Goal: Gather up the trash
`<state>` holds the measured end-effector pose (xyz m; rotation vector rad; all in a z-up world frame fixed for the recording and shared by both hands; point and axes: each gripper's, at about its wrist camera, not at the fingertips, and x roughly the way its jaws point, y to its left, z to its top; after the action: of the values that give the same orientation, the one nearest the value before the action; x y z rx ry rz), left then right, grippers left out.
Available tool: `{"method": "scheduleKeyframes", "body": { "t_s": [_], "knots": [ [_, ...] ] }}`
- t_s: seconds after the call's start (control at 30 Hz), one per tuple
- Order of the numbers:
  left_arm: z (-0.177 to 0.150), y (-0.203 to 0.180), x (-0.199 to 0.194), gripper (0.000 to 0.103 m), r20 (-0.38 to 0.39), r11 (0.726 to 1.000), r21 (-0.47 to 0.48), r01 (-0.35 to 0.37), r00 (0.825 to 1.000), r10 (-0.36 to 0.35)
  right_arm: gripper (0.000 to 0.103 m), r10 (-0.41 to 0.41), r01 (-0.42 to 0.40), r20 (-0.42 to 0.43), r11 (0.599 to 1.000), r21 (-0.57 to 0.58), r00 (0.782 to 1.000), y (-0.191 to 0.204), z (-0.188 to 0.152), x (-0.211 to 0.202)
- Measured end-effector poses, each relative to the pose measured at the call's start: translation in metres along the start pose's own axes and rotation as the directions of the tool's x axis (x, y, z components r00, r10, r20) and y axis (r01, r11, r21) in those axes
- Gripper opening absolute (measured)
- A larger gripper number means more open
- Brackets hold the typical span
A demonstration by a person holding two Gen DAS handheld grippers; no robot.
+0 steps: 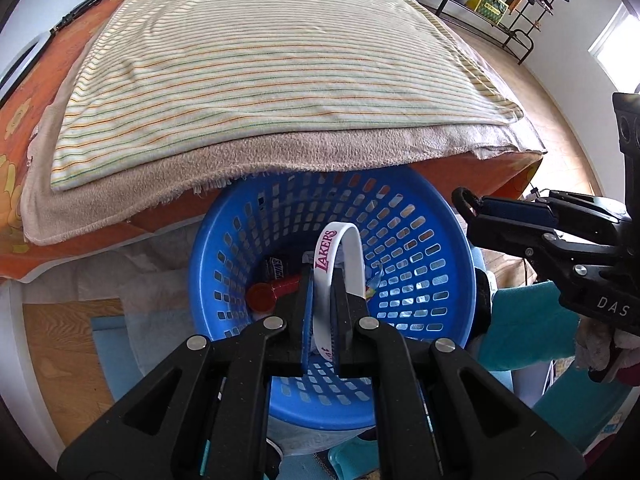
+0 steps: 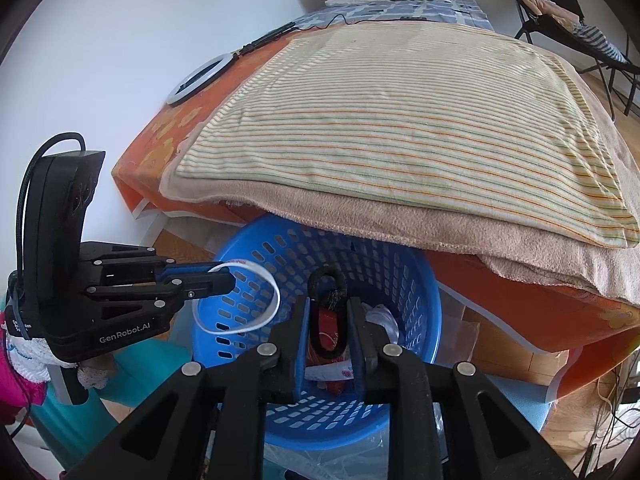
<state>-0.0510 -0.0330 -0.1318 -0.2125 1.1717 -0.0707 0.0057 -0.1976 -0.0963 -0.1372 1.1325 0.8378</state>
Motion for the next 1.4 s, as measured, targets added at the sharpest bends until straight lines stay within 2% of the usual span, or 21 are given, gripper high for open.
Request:
{"method": "scheduleKeyframes", "body": {
  "t_s": [0.17,0.2,0.27,0.3,0.33,0.4,0.47,0.53,0.6,0.7,0.87,0.97,1.03,1.4],
  "knots": [
    [0.001,0.003,0.001,0.007,-0.006,1.000,-0.007,-0.007,1.000,0.007,0.031,-0.014,0.014,0.003,1.000,-0.015,1.000,0.002,0.000,0.000],
    [0.001,0.004,0.002,0.011,-0.006,1.000,-0.008,-0.007,1.000,0.007,0.033,-0.015,0.015,0.002,1.000,-0.017,1.000,0.002,0.000,0.000],
    [0.001,0.004,0.001,0.027,0.000,1.000,-0.011,-0.012,1.000,0.012,0.038,-0.015,0.015,0.003,1.000,-0.017,1.000,0.002,0.000,0.000],
    [0.001,0.004,0.000,0.038,0.007,1.000,-0.013,-0.017,1.000,0.017,0.043,-0.017,0.017,0.005,1.000,-0.017,1.000,0.002,0.000,0.000],
    [0.002,0.004,0.000,0.041,0.013,1.000,-0.016,-0.023,1.000,0.023,0.045,-0.017,0.018,0.006,1.000,-0.018,1.000,0.002,0.000,0.000],
    [0.003,0.006,-0.001,0.041,0.014,0.999,-0.022,-0.024,1.000,0.024,0.045,-0.020,0.020,0.006,1.000,-0.020,1.000,0.002,0.000,-0.001],
    [0.003,0.007,0.000,0.041,0.012,0.999,-0.030,-0.027,1.000,0.028,0.051,-0.023,0.023,0.007,1.000,-0.019,1.000,0.002,0.000,0.000],
    [0.003,0.008,0.000,0.041,0.009,0.999,-0.034,-0.026,1.000,0.027,0.062,-0.022,0.022,0.010,1.000,-0.015,1.000,0.002,0.000,-0.001],
    [0.003,0.008,0.000,0.042,0.008,0.999,-0.034,-0.028,1.000,0.029,0.064,-0.025,0.025,0.009,1.000,-0.012,1.000,0.001,0.000,-0.001],
    [0.003,0.007,0.000,0.053,0.010,0.999,-0.035,-0.033,0.999,0.034,0.070,-0.034,0.034,0.007,0.999,-0.009,0.999,0.000,0.000,-0.001],
    [0.007,0.008,-0.004,0.056,0.023,0.998,-0.035,-0.049,0.998,0.050,0.071,-0.047,0.047,0.002,0.999,-0.003,0.999,-0.002,0.002,-0.003],
    [0.011,0.011,-0.009,0.064,0.041,0.997,-0.050,-0.059,0.997,0.061,0.073,-0.055,0.055,0.005,0.999,0.001,0.998,-0.003,0.004,-0.005],
    [0.015,0.014,-0.012,0.066,0.049,0.996,-0.061,-0.068,0.996,0.071,0.084,-0.062,0.062,0.022,0.998,0.006,0.998,-0.005,0.006,-0.009],
    [0.042,0.020,-0.035,0.067,0.106,0.993,-0.083,-0.084,0.990,0.093,0.085,-0.100,0.099,0.084,0.995,0.024,0.991,-0.010,0.029,-0.030]
  ]
}}
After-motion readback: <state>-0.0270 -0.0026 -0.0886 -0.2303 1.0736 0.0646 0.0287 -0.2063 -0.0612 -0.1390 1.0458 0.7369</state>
